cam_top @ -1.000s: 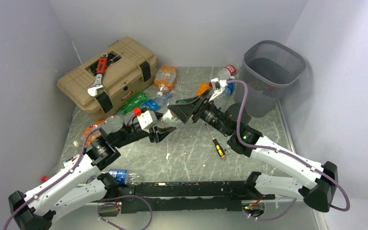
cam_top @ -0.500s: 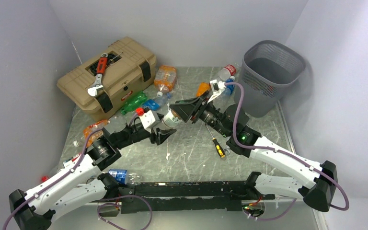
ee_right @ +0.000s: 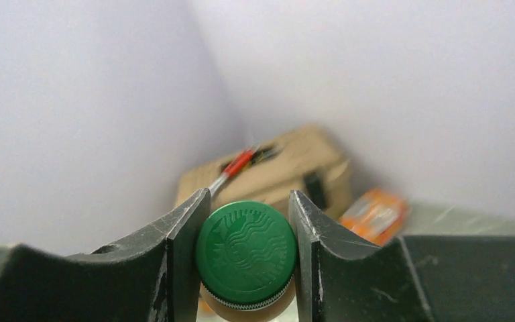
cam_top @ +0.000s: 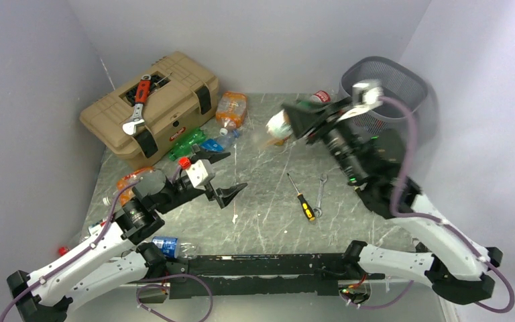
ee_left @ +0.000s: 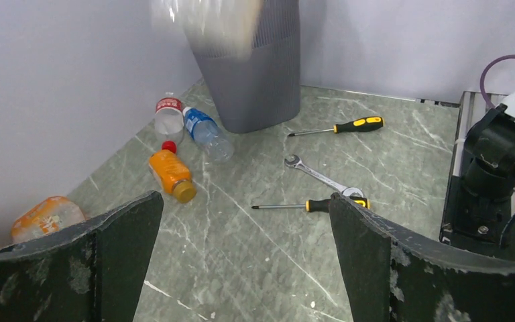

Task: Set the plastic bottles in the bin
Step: Place the plastic bottle in the trash bin.

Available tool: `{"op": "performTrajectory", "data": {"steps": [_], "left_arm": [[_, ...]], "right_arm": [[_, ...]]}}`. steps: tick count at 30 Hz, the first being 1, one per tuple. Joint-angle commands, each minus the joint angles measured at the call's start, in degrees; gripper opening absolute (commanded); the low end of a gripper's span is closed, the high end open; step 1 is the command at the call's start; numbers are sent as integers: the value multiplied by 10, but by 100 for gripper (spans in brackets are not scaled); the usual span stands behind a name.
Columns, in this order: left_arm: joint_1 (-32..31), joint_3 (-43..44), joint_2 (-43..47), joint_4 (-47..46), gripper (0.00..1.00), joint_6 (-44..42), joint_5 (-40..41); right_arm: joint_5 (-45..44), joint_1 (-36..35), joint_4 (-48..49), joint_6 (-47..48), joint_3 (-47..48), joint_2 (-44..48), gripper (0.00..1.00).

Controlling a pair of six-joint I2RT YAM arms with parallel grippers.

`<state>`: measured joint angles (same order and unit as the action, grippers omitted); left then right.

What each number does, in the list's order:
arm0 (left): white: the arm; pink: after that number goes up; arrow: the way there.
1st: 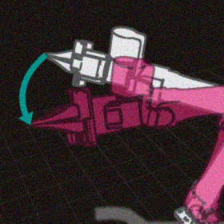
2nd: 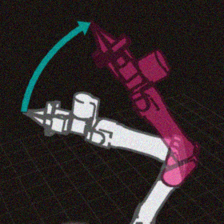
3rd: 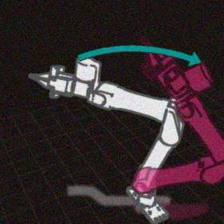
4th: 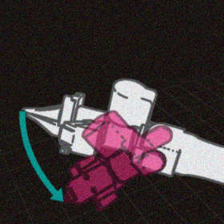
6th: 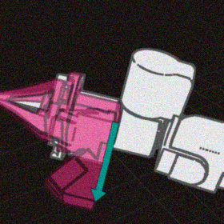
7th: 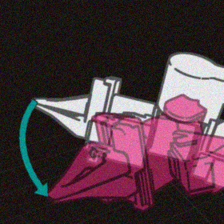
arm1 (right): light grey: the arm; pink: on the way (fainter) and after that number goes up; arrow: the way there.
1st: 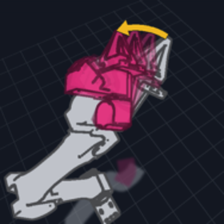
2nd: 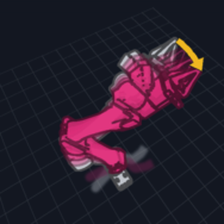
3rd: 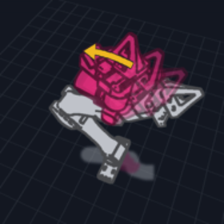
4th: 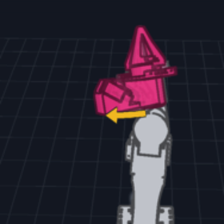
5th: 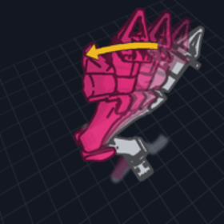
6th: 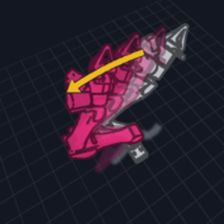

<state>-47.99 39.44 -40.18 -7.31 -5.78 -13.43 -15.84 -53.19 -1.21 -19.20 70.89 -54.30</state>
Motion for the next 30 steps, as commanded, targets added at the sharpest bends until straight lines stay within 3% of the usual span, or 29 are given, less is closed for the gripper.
{"op": "performTrajectory", "data": {"steps": [1,6,9,16,22,25,30], "left_arm": [[-7,6,4,-1,99,-43,23],[-13,5,6,2,99,-50,58],[-14,0,13,-7,99,-53,112],[-15,-4,17,-16,99,-62,195],[-16,-4,10,-27,99,-60,291],[-16,-6,12,-29,100,-59,297],[-17,0,5,-25,100,-43,287]], "right_arm": [[-197,-2,-69,217,158,-8,0],[-347,17,64,420,182,-61,0],[-362,88,115,443,198,-105,0],[-251,339,-4,152,250,-195,0],[-256,449,5,51,255,-264,0],[-213,501,10,3,236,-283,0],[-226,545,-51,-10,234,-334,0]]}}
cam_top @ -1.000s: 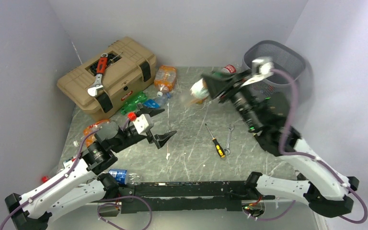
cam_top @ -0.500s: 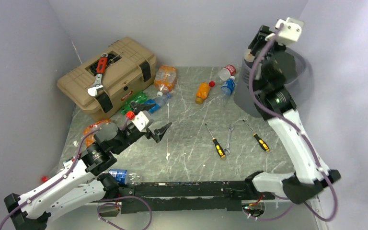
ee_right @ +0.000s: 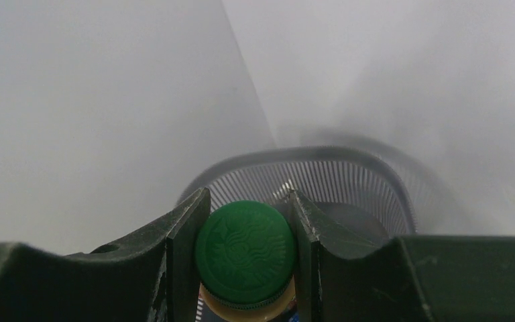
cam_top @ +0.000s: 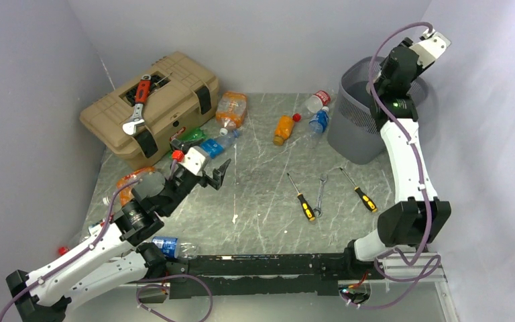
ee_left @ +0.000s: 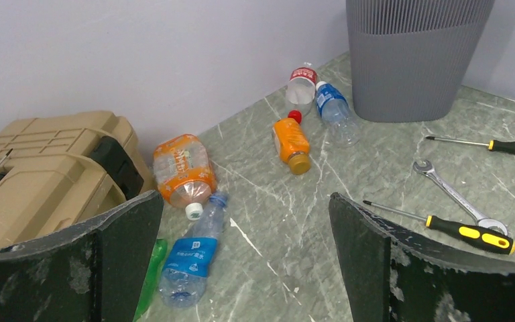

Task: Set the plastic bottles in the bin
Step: Place the plastic bottle in the trash bin, then pick up the plastic bottle at the center of the board.

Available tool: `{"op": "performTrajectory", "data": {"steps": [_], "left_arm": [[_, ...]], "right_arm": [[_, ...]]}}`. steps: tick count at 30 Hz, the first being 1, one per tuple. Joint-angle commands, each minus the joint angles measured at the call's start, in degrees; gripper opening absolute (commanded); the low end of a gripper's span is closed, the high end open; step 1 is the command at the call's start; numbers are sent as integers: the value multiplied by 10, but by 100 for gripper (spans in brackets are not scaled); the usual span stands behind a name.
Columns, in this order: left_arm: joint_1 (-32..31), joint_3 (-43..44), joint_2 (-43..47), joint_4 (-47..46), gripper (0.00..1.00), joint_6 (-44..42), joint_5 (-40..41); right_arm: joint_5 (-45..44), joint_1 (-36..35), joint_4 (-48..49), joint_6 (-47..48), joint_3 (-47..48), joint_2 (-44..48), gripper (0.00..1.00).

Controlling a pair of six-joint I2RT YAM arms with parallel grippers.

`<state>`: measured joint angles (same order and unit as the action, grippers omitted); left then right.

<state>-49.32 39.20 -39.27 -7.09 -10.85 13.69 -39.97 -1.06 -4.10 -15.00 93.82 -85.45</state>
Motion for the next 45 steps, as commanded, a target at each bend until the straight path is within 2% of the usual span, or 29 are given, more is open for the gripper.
{"op": "performTrajectory", "data": {"steps": [1,4,5,6,8,9,10,13,18,20,23,26,28,31,34,36,38,41,45], "left_arm": [[-3,5,-6,-23,100,11,13],[-3,18,-13,-4,100,22,11],[-3,21,-15,0,99,26,9],[-3,24,-15,4,100,30,7],[-3,25,-16,9,100,33,0],[-3,26,-18,11,99,34,-2],[-3,28,-20,13,99,35,-4],[-3,32,-26,20,100,37,-6],[-3,29,-23,14,99,33,-5],[-3,26,-21,11,99,31,-3],[-3,27,-28,15,99,26,2],[-3,37,-41,31,99,37,15],[-3,43,-55,40,100,44,25],[-3,57,-80,59,99,51,52],[-3,65,-104,70,99,35,81],[-2,63,-117,70,99,23,107],[-2,72,-135,94,99,15,123],[0,113,-186,158,100,29,134],[25,170,-298,230,100,50,132]], "right_arm": [[33,39,-33,-65,-6,-25,0],[75,67,-43,-87,-40,-31,0],[83,71,-41,-84,-48,-33,6],[90,74,-39,-80,-55,-37,18],[104,76,-37,-75,-56,-42,54],[112,76,-38,-75,-53,-44,69],[116,77,-41,-77,-48,-44,78],[135,77,-44,-85,-32,-36,99],[157,70,-47,-116,2,1,100],[151,46,-46,-106,21,19,100],[77,-75,-5,-25,35,60,100],[18,-197,70,58,4,108,100],[8,-252,83,56,-27,144,100],[15,-318,26,22,-68,181,100],[5,-370,-30,-11,-142,215,100],[17,-380,-52,-55,-212,254,100],[35,-381,-41,-104,-298,295,100],[45,-378,23,-169,-450,363,100],[137,-370,34,-201,-551,414,100]]}}
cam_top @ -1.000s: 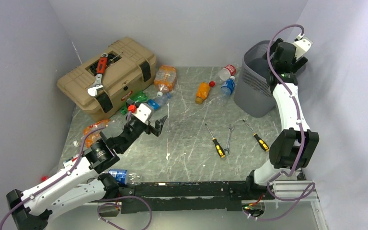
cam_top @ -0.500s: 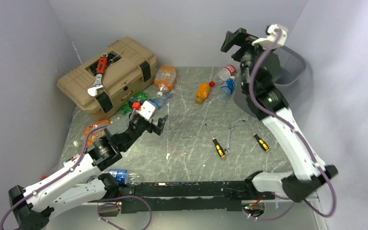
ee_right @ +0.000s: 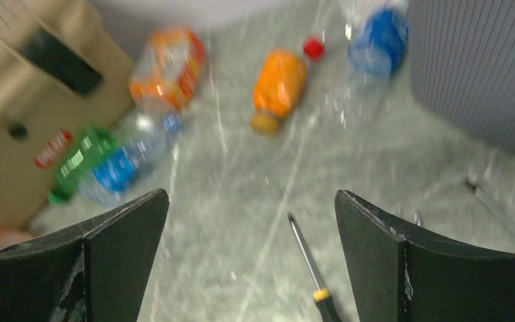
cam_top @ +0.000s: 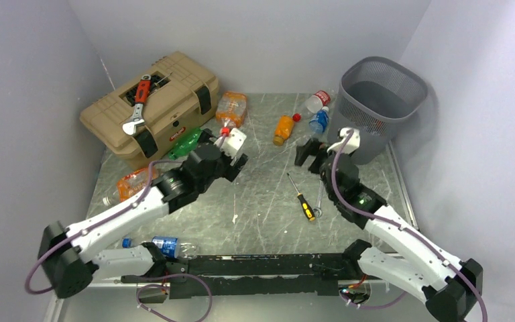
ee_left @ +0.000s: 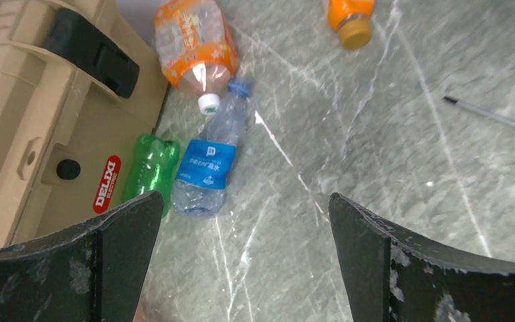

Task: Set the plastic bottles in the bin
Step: Pick up the plastic bottle at the center of the board.

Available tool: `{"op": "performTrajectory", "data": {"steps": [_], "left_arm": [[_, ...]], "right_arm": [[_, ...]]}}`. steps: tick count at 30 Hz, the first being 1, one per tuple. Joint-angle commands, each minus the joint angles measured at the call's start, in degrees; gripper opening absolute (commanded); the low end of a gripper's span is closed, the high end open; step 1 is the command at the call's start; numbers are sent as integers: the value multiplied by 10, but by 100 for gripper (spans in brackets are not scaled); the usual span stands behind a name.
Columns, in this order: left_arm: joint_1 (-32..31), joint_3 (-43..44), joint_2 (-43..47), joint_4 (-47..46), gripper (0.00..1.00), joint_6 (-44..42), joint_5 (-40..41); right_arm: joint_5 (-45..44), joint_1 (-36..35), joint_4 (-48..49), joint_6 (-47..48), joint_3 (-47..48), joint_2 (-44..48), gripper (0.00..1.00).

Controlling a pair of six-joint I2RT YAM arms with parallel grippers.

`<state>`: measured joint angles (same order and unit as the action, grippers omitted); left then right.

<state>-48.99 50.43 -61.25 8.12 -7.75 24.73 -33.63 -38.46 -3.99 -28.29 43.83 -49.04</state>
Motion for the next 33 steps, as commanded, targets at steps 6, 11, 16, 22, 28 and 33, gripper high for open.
{"op": "performTrajectory", "data": {"steps": [6,11,16,22,28,33], "left_arm": [[111,163,-223,179,99,59,-45],[130,278,-397,283,89,35,-13],[130,371,-508,301,90,-17,42],[135,443,-588,293,94,-62,103],[158,451,-622,259,88,-81,101],[163,449,-648,223,78,-100,107]], "right_arm": [[91,3,-3,-135,-166,109,100],[158,3,36,-143,-246,187,100],[158,3,-15,-136,-251,216,100],[166,3,-39,-133,-259,241,100],[158,3,-46,-130,-265,267,99],[152,3,-49,-130,-266,264,98]]}}
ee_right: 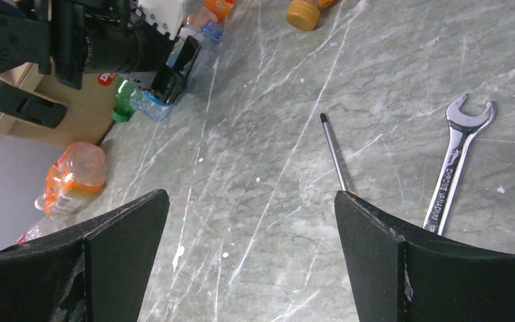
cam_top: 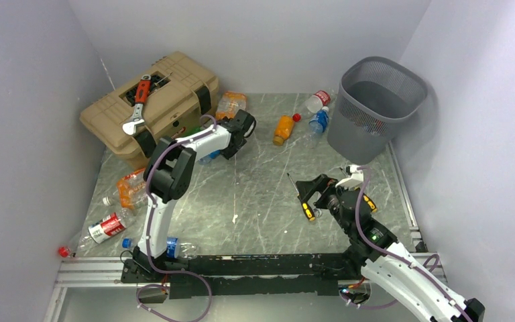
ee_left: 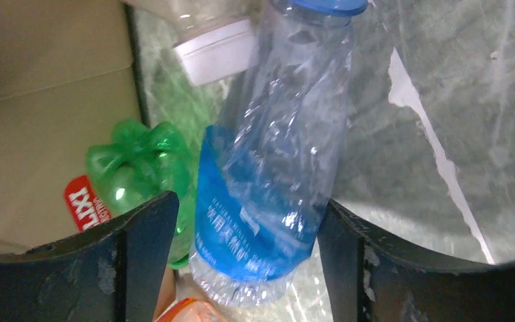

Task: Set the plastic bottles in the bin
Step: Pick up the plastic bottle at the center of the board.

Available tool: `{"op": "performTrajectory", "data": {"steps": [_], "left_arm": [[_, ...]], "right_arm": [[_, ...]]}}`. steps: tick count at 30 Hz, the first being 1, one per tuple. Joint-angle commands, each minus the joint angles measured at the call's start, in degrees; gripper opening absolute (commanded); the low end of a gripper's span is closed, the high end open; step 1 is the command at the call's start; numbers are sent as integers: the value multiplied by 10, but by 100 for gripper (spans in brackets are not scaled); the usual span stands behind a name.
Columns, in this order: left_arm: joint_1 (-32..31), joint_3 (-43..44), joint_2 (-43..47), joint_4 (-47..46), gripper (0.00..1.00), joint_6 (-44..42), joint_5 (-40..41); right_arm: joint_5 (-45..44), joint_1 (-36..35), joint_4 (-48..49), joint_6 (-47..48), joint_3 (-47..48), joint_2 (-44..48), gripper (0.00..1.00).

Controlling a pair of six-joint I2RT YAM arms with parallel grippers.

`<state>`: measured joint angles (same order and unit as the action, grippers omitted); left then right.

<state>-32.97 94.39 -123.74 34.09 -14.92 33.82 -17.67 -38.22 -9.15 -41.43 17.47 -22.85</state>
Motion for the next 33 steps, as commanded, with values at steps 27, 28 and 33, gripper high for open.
{"op": "performTrajectory", "data": {"steps": [27,28,33], "left_arm": [[-36,-91,263,-34,6,58,-39],[-36,-100,295,-26,5,62,-74],[-31,-218,487,-88,3,82,-326]], "right_arm": [[-32,2,-26,8,124,-78,100],[-16,2,-19,21,134,-82,100],[138,2,73,93,150,-61,100]]}}
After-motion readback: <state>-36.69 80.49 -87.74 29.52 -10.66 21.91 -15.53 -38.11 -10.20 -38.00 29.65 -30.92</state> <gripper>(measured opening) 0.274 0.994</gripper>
